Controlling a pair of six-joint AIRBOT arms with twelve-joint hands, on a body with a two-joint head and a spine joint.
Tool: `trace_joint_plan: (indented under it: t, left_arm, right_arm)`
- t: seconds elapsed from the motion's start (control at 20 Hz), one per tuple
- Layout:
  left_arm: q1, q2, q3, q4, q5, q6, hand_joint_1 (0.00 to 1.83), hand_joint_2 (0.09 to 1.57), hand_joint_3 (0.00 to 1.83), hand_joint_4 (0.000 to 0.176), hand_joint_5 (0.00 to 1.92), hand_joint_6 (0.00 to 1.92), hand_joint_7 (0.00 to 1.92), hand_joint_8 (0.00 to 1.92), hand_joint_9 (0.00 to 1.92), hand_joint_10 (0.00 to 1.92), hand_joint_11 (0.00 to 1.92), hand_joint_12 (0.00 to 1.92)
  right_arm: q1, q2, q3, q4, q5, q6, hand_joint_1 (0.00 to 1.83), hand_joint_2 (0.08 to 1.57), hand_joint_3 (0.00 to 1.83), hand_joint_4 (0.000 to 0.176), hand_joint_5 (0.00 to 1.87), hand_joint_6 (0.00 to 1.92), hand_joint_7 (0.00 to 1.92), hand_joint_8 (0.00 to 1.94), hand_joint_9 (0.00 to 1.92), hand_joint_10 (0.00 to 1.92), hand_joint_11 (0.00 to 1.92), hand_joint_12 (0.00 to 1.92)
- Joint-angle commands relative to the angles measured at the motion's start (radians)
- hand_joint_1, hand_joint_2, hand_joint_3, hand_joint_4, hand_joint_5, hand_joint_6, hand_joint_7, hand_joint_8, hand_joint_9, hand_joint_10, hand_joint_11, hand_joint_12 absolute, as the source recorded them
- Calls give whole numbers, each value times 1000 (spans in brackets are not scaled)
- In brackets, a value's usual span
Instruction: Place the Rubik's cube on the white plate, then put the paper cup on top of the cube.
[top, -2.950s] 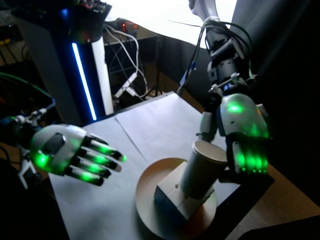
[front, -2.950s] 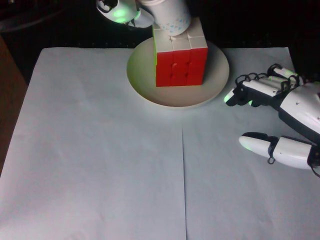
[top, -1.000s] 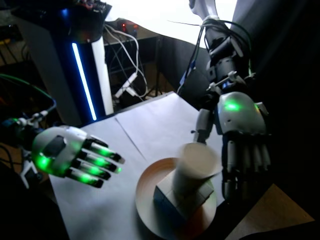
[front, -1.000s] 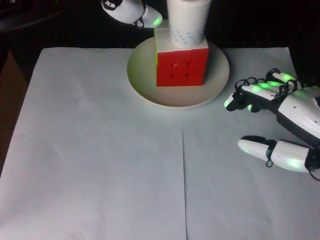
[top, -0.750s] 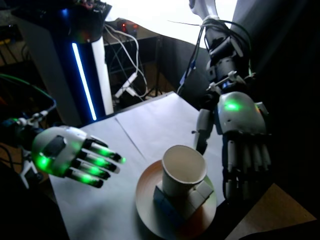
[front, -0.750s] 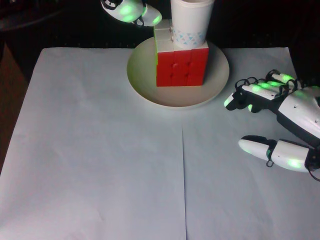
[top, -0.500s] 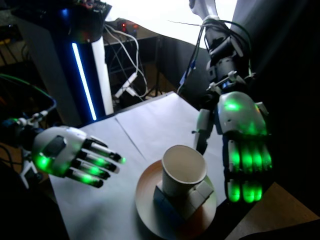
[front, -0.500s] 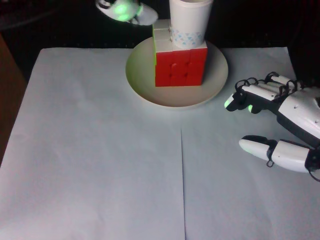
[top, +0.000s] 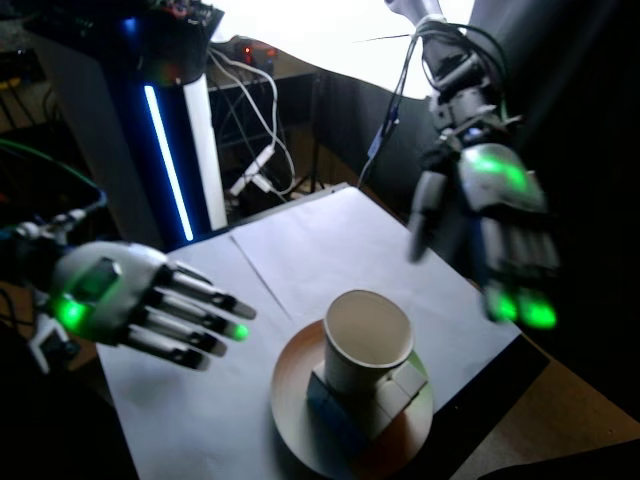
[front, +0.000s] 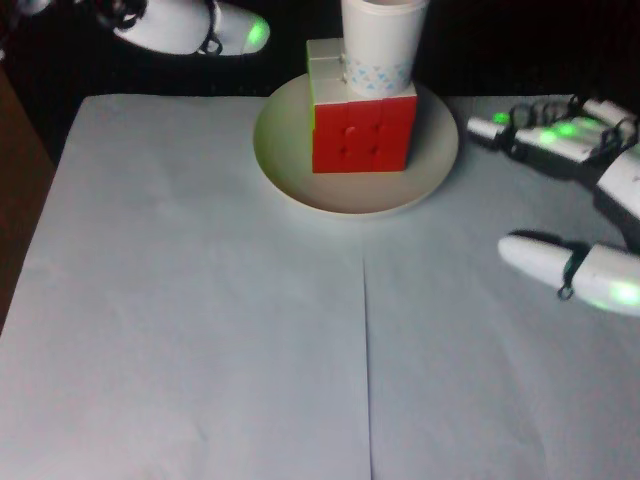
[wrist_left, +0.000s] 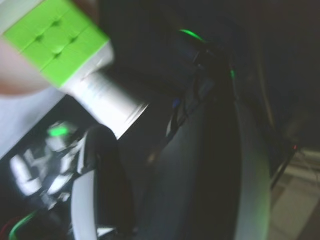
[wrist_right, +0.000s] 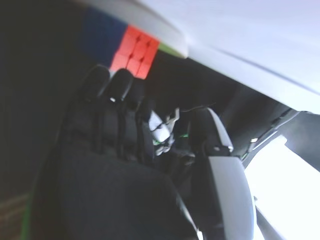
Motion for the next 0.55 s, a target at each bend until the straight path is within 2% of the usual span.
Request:
trace_joint_plan:
  t: [0.0, 0.05, 0.1, 0.15, 0.2, 0.25, 0.3, 0.35, 0.4, 0.45, 0.5]
  left_arm:
    - [4, 25, -11, -77, -133, 37, 330, 1287, 1, 112, 0, 0, 0, 0, 0, 0, 0, 607]
    - [24, 51, -38, -135, -170, 88, 306, 1292, 1, 162, 0, 0, 0, 0, 0, 0, 0, 251]
    - [39, 74, -64, -175, -202, 128, 354, 1314, 2, 112, 0, 0, 0, 0, 0, 0, 0, 5]
    - [61, 108, -101, -231, -243, 193, 312, 1320, 4, 89, 0, 0, 0, 0, 0, 0, 3, 2]
    - [84, 137, -131, -279, -288, 232, 367, 1310, 0, 30, 0, 0, 0, 0, 0, 0, 0, 0]
    - [110, 161, -158, -327, -342, 265, 301, 1289, 0, 130, 0, 0, 0, 0, 0, 0, 0, 0]
    - [141, 183, -181, -378, -398, 299, 284, 1279, 0, 149, 0, 0, 0, 0, 0, 0, 0, 0]
    - [173, 202, -201, -424, -451, 329, 296, 1290, 0, 167, 0, 0, 0, 0, 0, 0, 0, 0]
    - [206, 220, -218, -461, -503, 348, 349, 1297, 0, 159, 0, 0, 0, 0, 0, 0, 0, 0]
    - [233, 235, -231, -490, -548, 355, 384, 1308, 3, 121, 0, 0, 0, 0, 0, 0, 0, 0]
    - [254, 247, -243, -506, -589, 359, 395, 1310, 3, 117, 0, 0, 0, 0, 0, 0, 0, 0]
  right_arm:
    - [3, 11, -9, -8, 177, -8, 155, 1296, 4, 39, 0, 0, 0, 0, 10, 0, 0, 176]
    - [4, 25, -22, -7, 203, -30, 112, 1292, 1, 93, 0, 0, 0, 0, 0, 0, 0, 6]
    - [4, 39, -33, -4, 227, -49, 114, 1298, 3, 173, 0, 0, 0, 0, 0, 0, 0, 0]
    - [4, 62, -42, 0, 261, -58, 117, 1250, 0, 176, 0, 0, 0, 0, 0, 0, 0, 0]
    - [4, 74, -48, 1, 283, -62, 130, 1246, 0, 140, 0, 0, 0, 0, 0, 0, 0, 0]
    - [4, 80, -52, 2, 298, -64, 85, 1252, 0, 68, 0, 0, 0, 0, 0, 0, 0, 0]
    - [4, 89, -55, 3, 308, -64, 70, 1255, 0, 51, 0, 0, 0, 0, 0, 0, 0, 0]
    - [4, 98, -58, 4, 317, -64, 71, 1270, 4, 59, 0, 0, 0, 0, 0, 0, 0, 0]
    - [4, 110, -60, 5, 323, -64, 28, 1281, 7, 62, 0, 0, 0, 0, 0, 0, 0, 0]
    - [4, 120, -63, 5, 323, -64, 85, 1277, 0, 96, 0, 0, 0, 0, 0, 0, 0, 0]
    - [4, 129, -65, 5, 324, -64, 93, 1274, 0, 100, 0, 0, 0, 0, 0, 0, 0, 0]
